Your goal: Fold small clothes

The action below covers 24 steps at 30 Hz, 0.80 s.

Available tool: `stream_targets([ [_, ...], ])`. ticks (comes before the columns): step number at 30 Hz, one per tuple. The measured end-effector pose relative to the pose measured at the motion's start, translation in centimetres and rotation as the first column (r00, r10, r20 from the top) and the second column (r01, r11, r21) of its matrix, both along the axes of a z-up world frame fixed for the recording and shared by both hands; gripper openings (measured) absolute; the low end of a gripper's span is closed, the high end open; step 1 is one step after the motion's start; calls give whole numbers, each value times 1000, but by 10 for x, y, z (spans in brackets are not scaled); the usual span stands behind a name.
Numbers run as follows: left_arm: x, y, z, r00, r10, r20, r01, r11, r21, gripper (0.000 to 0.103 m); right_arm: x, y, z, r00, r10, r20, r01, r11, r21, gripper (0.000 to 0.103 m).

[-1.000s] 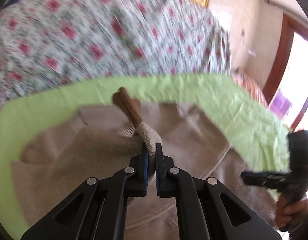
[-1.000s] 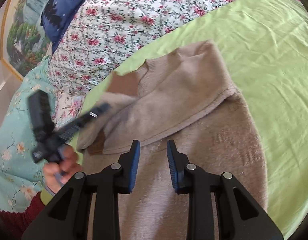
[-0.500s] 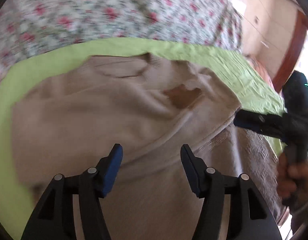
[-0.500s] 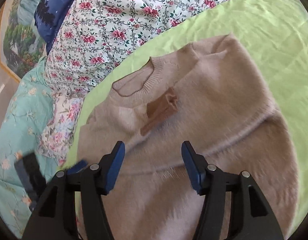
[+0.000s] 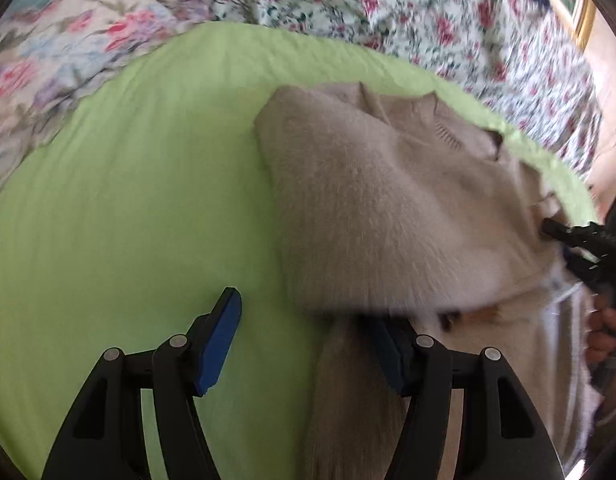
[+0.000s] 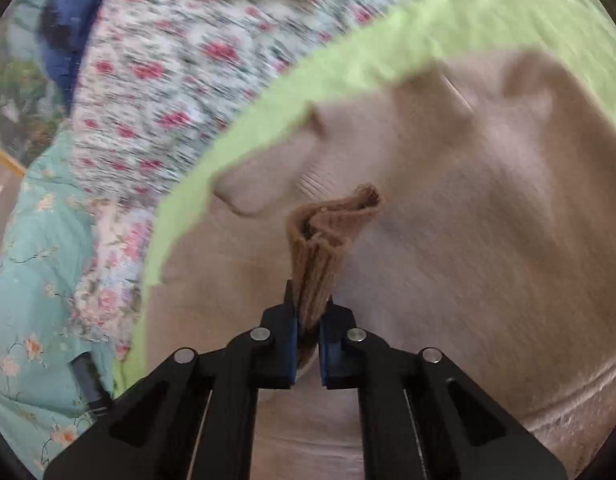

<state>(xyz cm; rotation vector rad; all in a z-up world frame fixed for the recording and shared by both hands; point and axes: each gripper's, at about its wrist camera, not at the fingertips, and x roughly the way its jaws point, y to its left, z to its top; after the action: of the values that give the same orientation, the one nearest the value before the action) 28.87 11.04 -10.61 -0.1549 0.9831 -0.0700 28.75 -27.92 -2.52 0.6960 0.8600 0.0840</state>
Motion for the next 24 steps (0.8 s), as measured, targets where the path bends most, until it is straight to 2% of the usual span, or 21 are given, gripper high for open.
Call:
stream_targets([
  [2, 14, -6, -2, 1000, 13, 3, -13, 999, 43, 63, -10, 1, 35, 992, 6, 129, -3, 1000, -18, 8],
  [4, 22, -8, 7, 999, 18, 40, -21, 996, 83, 23, -28, -2, 66, 973, -5, 231, 15, 999, -44, 8],
  [5, 22, -11, 17, 997, 51, 62, -59, 988, 141, 10, -35, -6, 73, 967, -15, 252, 29, 998, -52, 8],
  [7, 14, -12, 34, 986, 95, 140, -120, 975, 186, 13, -47, -18, 72, 969, -49, 243, 68, 995, -72, 8],
  [8, 4, -15, 42, 979, 90, 184, -127, 973, 195, 24, -49, -21, 66, 973, -56, 222, 78, 993, -91, 8],
  [9, -3, -20, 42, 976, 86, 200, -133, 964, 232, 47, -51, -28, 53, 981, -71, 180, 92, 990, -108, 8],
  [10, -5, -25, 36, 980, 76, 185, -125, 954, 271, 58, -51, -35, 39, 987, -88, 137, 102, 990, -99, 8],
  [11, -6, -28, 25, 986, 60, 153, -104, 948, 300, 60, -52, -40, 27, 990, -103, 100, 112, 989, -92, 8],
  [12, -4, -26, 16, 991, 58, 124, -94, 945, 312, 52, -52, -45, 15, 992, -110, 61, 115, 989, -89, 8],
  [13, -3, -24, 6, 995, 60, 80, -83, 947, 311, 49, -53, -47, 6, 993, -115, 38, 118, 989, -90, 8],
  [14, -3, -19, 0, 996, 65, 60, -79, 959, 273, 48, -52, -48, 0, 993, -117, 27, 119, 989, -89, 8],
  [17, -6, -9, 10, 993, 78, 90, -95, 974, 203, 40, -53, -49, -6, 994, -105, 22, 107, 991, -77, 8],
  [20, -6, -4, 15, 991, 91, 97, -105, 982, 155, 32, -52, -43, 3, 995, -82, 61, 87, 991, -98, 8],
  [22, -6, -5, 15, 990, 107, 90, -118, 985, 125, 31, -52, -38, 5, 996, -63, 58, 71, 987, -146, 8],
  [24, -6, 0, 11, 989, 131, 71, -136, 988, 69, 31, -55, -39, -1, 997, -70, 20, 72, 976, -203, 8],
])
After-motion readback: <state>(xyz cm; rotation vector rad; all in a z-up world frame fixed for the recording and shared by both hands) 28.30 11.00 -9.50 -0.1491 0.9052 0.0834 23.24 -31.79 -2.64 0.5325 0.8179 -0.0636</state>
